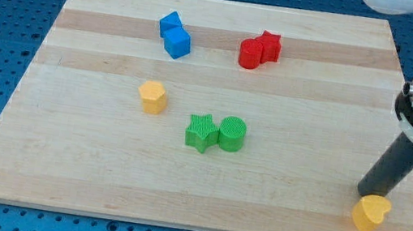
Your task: Point at the yellow hexagon
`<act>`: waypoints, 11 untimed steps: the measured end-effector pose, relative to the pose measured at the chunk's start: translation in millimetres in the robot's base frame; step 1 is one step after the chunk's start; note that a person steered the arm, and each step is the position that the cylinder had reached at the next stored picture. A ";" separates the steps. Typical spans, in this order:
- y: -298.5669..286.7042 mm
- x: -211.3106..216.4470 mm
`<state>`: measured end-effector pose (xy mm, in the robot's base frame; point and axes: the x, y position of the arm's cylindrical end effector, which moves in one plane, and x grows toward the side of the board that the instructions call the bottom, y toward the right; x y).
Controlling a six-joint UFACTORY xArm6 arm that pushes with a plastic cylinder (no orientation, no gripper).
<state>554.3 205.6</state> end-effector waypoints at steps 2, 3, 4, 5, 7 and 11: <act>-21.2 -44.6; -23.6 -88.7; -44.7 -127.0; -96.6 -140.2; -180.8 -139.2; -248.6 -163.7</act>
<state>390.6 -43.0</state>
